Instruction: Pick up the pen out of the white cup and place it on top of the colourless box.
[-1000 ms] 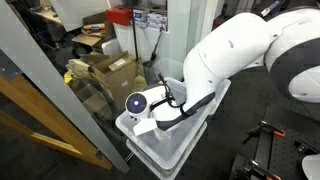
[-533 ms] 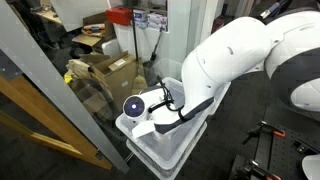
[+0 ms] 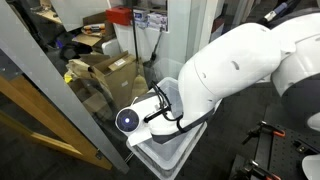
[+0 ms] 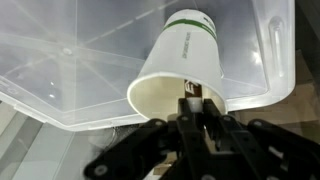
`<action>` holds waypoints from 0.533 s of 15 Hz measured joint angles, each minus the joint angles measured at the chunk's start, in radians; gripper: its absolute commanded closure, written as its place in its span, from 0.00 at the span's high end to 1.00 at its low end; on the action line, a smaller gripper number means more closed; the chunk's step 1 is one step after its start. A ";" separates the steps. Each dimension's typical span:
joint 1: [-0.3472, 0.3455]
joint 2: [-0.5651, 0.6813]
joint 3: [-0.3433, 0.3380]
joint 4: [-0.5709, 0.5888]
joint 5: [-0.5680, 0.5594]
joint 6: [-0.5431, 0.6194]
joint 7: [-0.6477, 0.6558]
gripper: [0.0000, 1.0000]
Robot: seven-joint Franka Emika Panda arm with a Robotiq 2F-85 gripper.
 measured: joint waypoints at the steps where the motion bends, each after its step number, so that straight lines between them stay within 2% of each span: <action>1: 0.015 -0.003 -0.010 0.000 -0.002 -0.012 0.014 0.05; 8: 0.077 -0.042 -0.043 -0.024 -0.040 -0.108 0.116 0.05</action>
